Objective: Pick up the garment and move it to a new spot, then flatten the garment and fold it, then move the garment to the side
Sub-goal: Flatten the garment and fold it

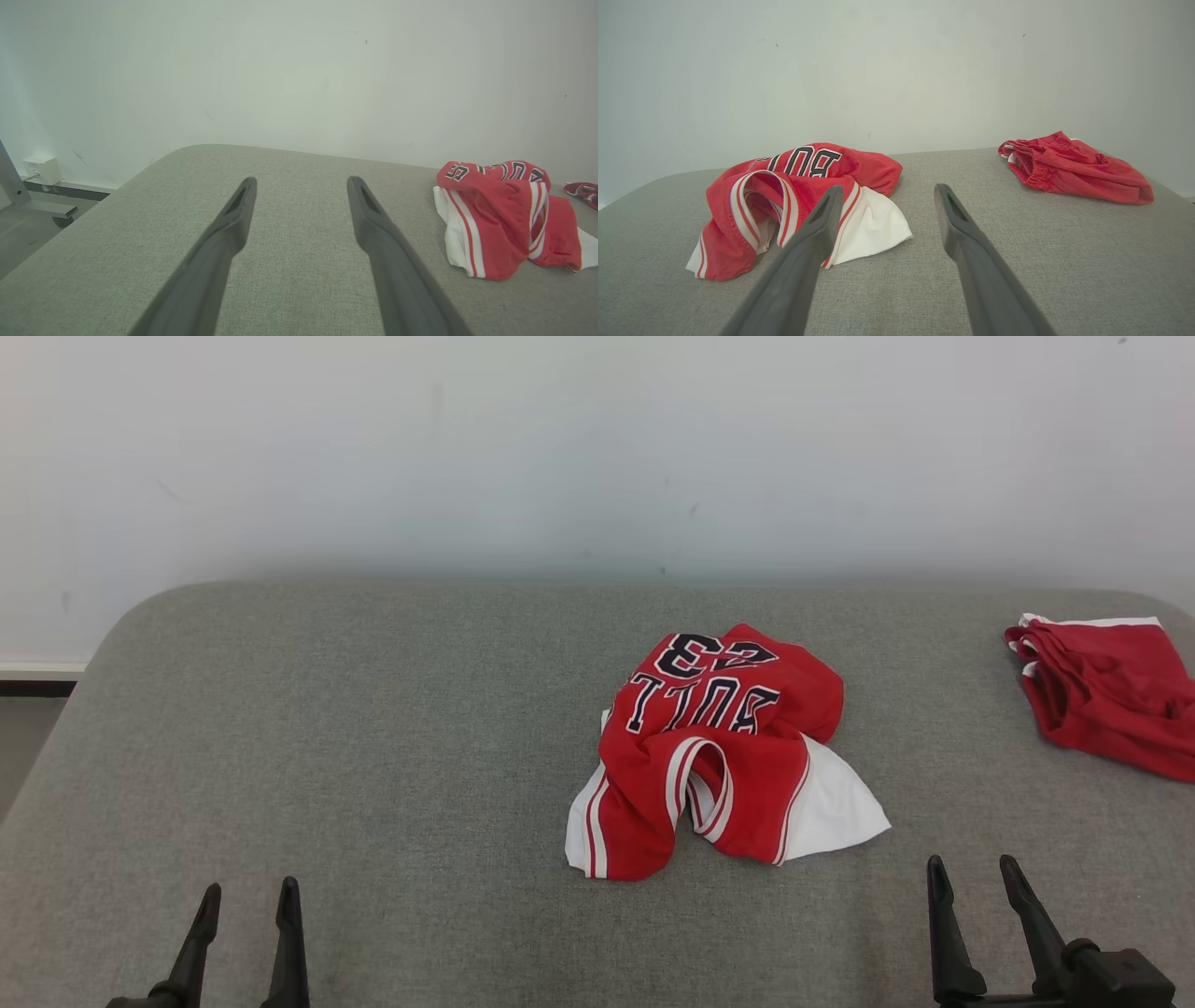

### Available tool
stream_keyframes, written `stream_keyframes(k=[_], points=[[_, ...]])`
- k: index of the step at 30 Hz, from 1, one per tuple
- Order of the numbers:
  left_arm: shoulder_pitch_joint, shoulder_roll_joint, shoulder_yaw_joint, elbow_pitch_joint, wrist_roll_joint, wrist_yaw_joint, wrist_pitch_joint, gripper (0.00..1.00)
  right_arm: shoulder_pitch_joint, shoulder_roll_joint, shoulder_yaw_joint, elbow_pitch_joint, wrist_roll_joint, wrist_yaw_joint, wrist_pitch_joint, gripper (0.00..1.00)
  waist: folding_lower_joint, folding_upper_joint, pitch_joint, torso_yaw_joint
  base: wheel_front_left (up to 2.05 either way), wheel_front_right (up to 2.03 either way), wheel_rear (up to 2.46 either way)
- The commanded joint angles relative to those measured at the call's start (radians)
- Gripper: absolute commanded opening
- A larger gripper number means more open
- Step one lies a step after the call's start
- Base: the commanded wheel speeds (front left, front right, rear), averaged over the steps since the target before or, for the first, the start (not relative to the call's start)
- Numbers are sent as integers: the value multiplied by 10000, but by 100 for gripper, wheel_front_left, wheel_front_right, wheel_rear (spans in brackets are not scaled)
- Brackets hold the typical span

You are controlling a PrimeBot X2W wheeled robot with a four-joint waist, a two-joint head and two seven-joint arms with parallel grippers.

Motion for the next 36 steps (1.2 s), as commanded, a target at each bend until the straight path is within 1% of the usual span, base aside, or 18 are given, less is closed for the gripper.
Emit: stream_keyframes(k=[1, 11, 18, 26, 36], points=[[63, -50, 45, 21, 104, -38, -30, 100, 72, -1, -4, 10, 35, -25, -26, 100, 0, 0, 6, 1, 0, 0, 0], [14, -146, 178, 111, 250, -143, -30, 100, 57, -1, 12, 41, 47, -25, -39, 100, 0, 0, 10, -29, 0, 0, 0], [-485, -145, -163, 336, 329, -300, -9, 100, -76, 0, 114, 93, 60, -25, -35, 100, 0, 0, 112, -273, 0, 0, 0], [-1909, -60, -1060, 1085, 316, -516, 198, 100, -319, -1, 275, 191, 106, -25, -81, 100, 0, 0, 633, -996, 0, 0, 0], [-3502, -5, -2563, 2515, 87, -591, 162, 100, -649, 0, 316, 398, 200, -25, -277, 100, 0, 0, 1443, -2049, 0, 0, 0]])
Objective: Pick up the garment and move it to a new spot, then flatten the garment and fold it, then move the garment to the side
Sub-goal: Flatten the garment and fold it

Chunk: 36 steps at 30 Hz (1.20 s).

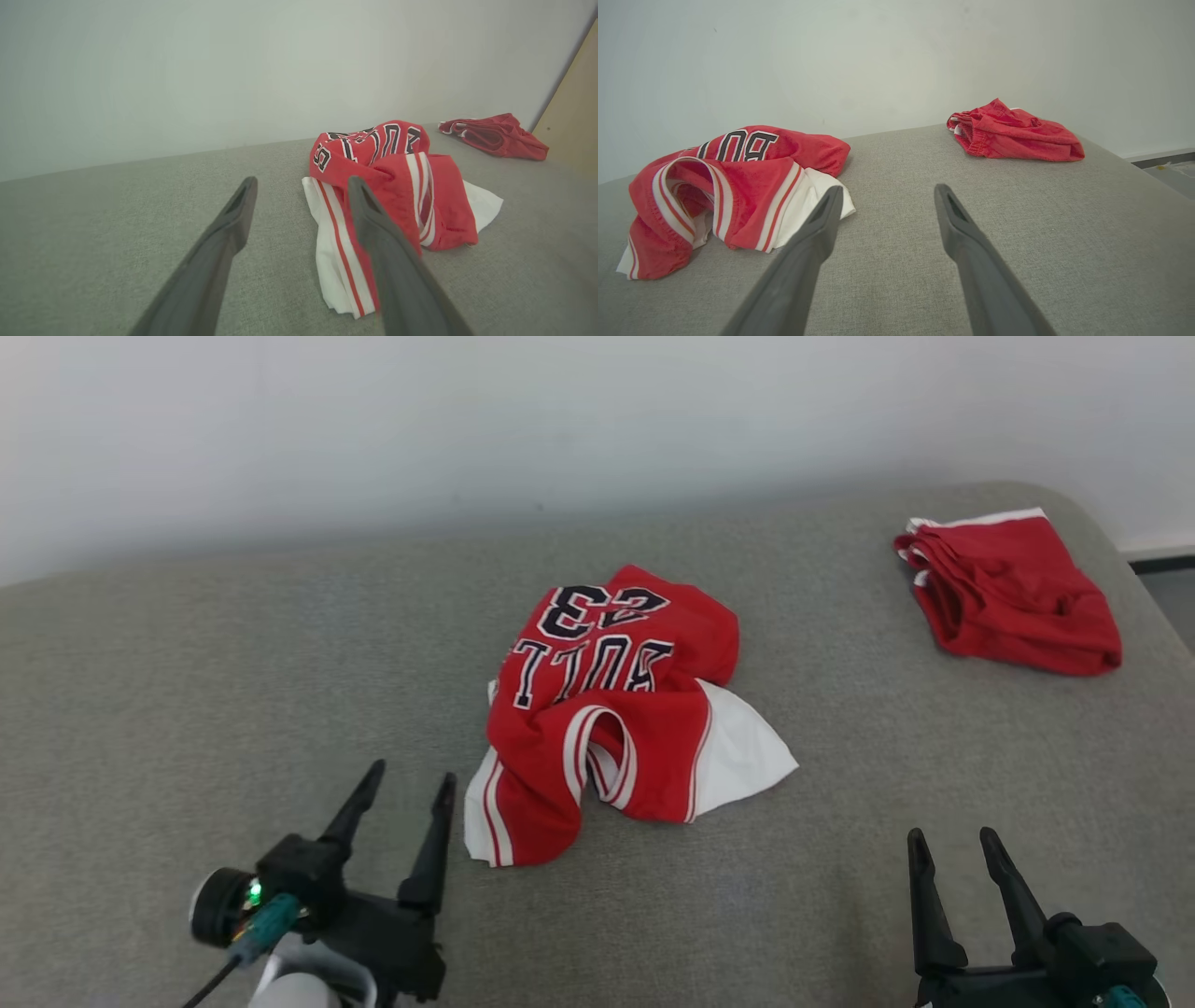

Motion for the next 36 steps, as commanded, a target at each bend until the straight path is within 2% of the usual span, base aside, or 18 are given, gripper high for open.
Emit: stream_keyframes(k=[1, 8, 17, 18, 19, 20, 24, 28, 32, 36], points=[[-194, -23, -153, 66, -106, -8, -27, 100, -77, 2, -5, 21, 58, -25, -59, 100, -1, -1, 419, -446, 0, 0, 0], [-741, -84, -1238, 837, -394, -1, -99, 100, -294, 2, 83, 145, 136, -25, -195, 100, -1, -1, 738, -887, 0, 0, 0], [-1377, -178, -1995, 2712, -532, -2, -29, 100, -467, 2, 86, 301, 210, -25, -311, 100, -1, -1, 1023, -1145, 0, 0, 0], [-1464, -215, -2058, 2916, -534, -1, -16, 84, -482, 2, 78, 314, 206, -25, -321, 100, -1, -1, 1018, -1148, 0, 0, 0], [-1565, -269, -2102, 3066, -577, -1, -41, 19, -493, 2, 66, 327, 194, -25, -325, 100, -1, -1, 1008, -1139, 0, 0, 0], [-1621, -318, -2172, 3248, -637, -1, -53, 0, -498, 2, 45, 332, 179, -25, -326, 100, -1, -1, 983, -1113, 0, 0, 0], [-1886, -423, -2259, 3476, -834, 0, -142, 0, -435, 1, -38, 347, 118, -25, -337, 100, -1, -1, 804, -905, 0, 0, 0], [-1959, -223, -2115, 3232, -903, 0, -200, 0, -356, 4, -147, 395, 108, -25, -345, 100, -1, -1, 629, -643, 0, 0, 0], [-1844, 383, -1733, 2536, -774, 52, -222, 0, -217, 4, -223, 420, 167, -25, -365, 100, -1, -1, 430, -260, 0, 0, 0], [-1655, 1357, -1211, 1748, -746, 176, -210, 0, -186, 2, -229, 430, 217, -25, -363, 100, -1, -1, 334, 16, 0, 0, 0]])
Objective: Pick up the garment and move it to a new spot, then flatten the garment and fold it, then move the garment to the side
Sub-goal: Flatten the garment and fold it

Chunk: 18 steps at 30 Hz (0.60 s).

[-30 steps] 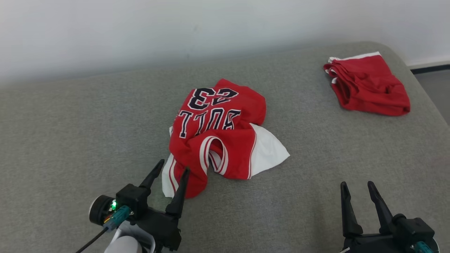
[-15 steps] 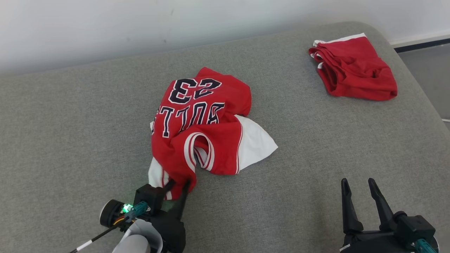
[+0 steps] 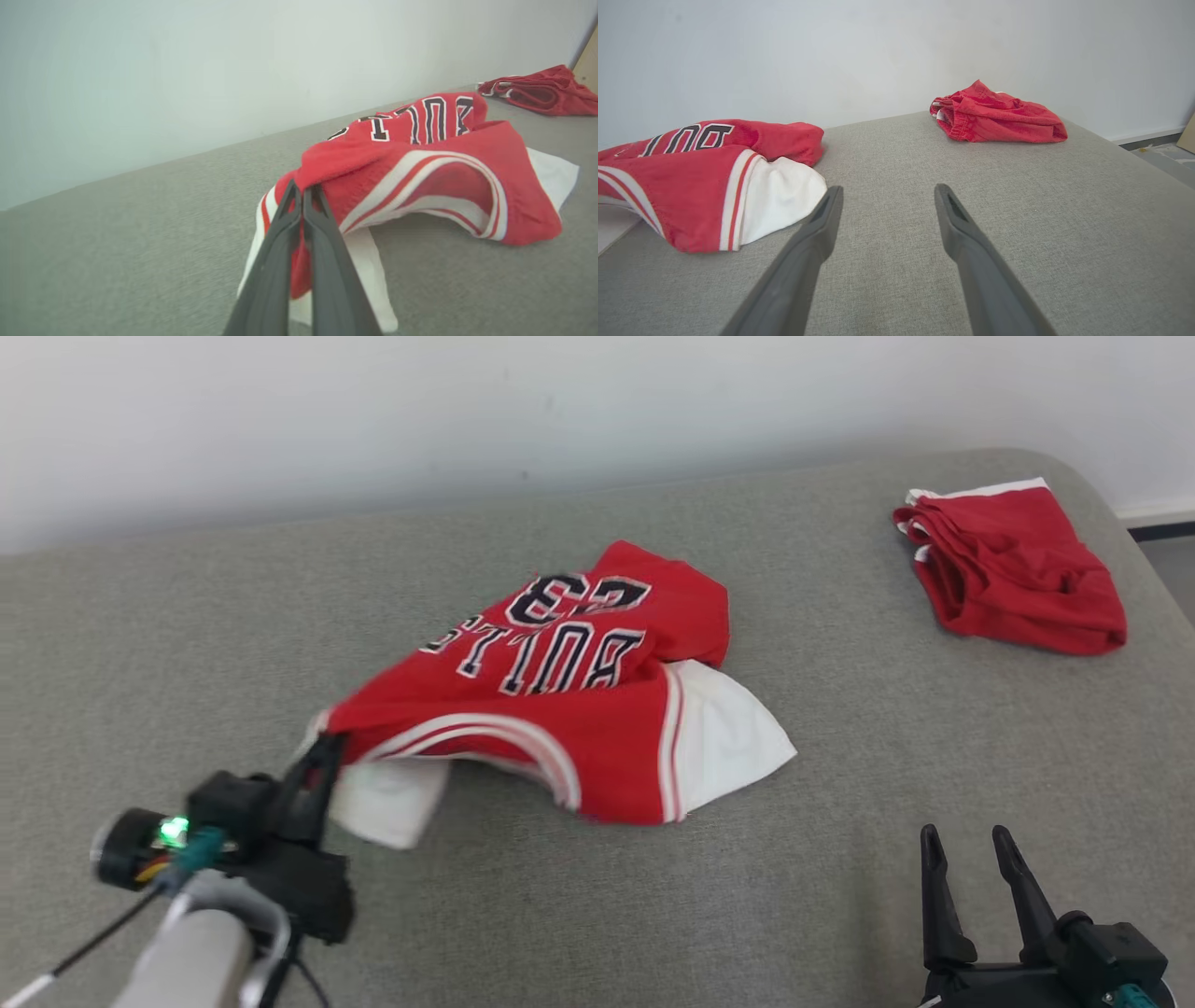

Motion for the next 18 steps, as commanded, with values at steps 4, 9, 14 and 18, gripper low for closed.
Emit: stream_keyframes(k=[4, 9, 14, 18], points=[[265, 988, 539, -628, -130, 131, 59, 0, -19, -1, 47, 35, 89, -25, -39, 100, 0, -1, -149, 242, 0, 0, 0], [434, 1838, 1071, -1185, -326, 292, 325, 0, -36, -1, 80, 81, 63, -25, -47, 100, 0, -1, -94, 20, 0, 0, 0], [555, 2128, 1385, -1145, -546, 509, 390, 0, -49, 1, 75, 102, -10, -25, -50, 100, 0, -1, -27, -207, 0, 0, 0], [769, 1927, 1449, -1113, -646, 685, 255, 100, 12, -1, 16, 154, -41, -25, -51, 100, 0, -1, -167, -225, 0, 0, 0]])
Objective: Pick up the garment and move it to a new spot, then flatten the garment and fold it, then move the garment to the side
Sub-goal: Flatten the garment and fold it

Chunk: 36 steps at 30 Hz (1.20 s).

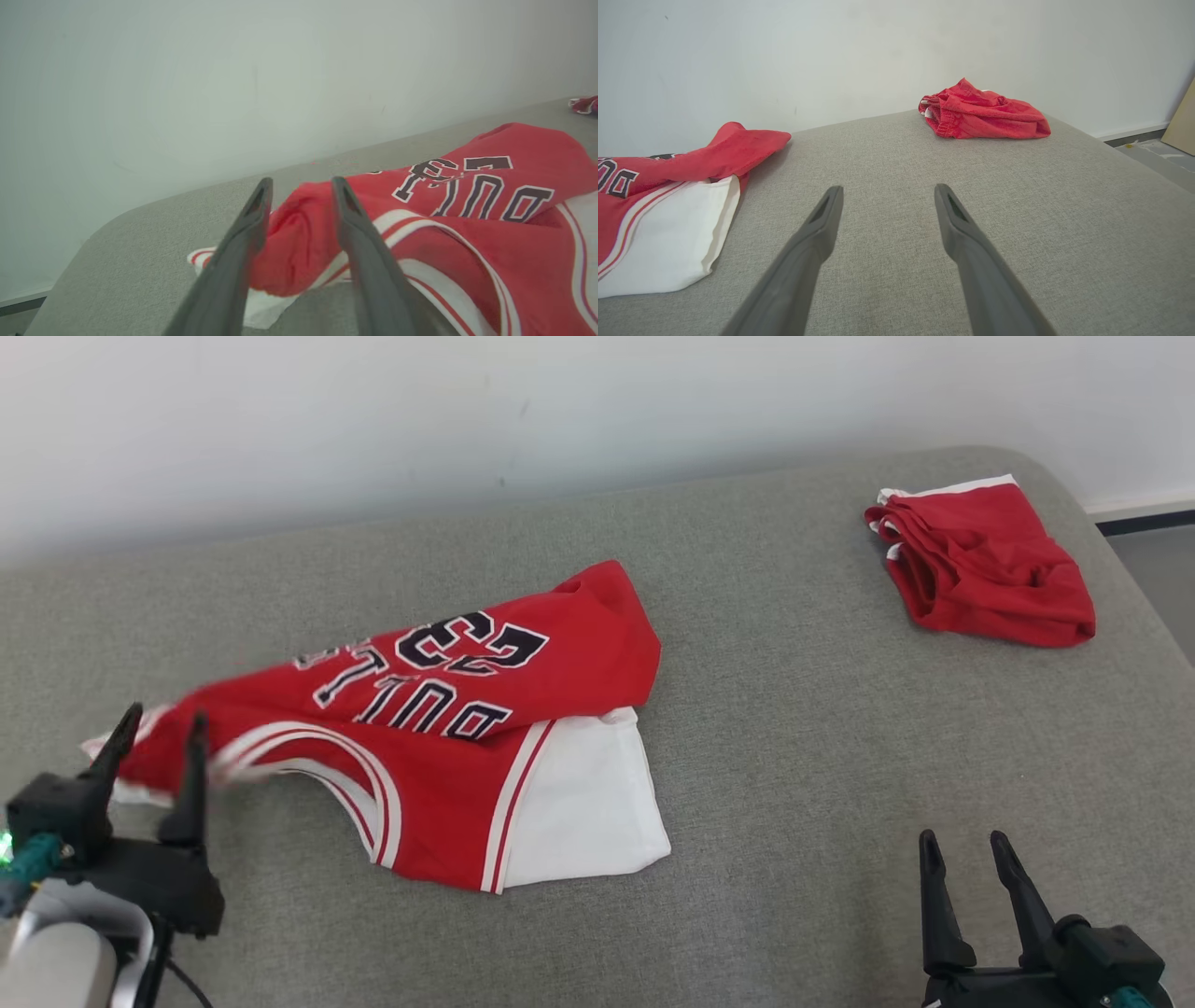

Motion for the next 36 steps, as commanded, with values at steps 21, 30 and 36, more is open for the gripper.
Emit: stream_keyframes(k=[21, 30, 36], points=[[3179, -1877, 1784, -3484, 473, 957, -359, 100, 455, -1, -252, -176, -69, -25, 83, 100, 0, -1, -910, 1393, 0, 0, 0], [4435, -3075, 2880, -4212, 997, 603, -362, 100, 470, -1, -139, -236, -61, -25, 116, 100, 0, -1, -931, 1547, 0, 0, 0], [4763, -3660, 3249, -4045, 1367, 176, -362, 100, 439, -1, -169, -288, -112, -25, 185, 100, 0, -1, -846, 1536, 0, 0, 0]])
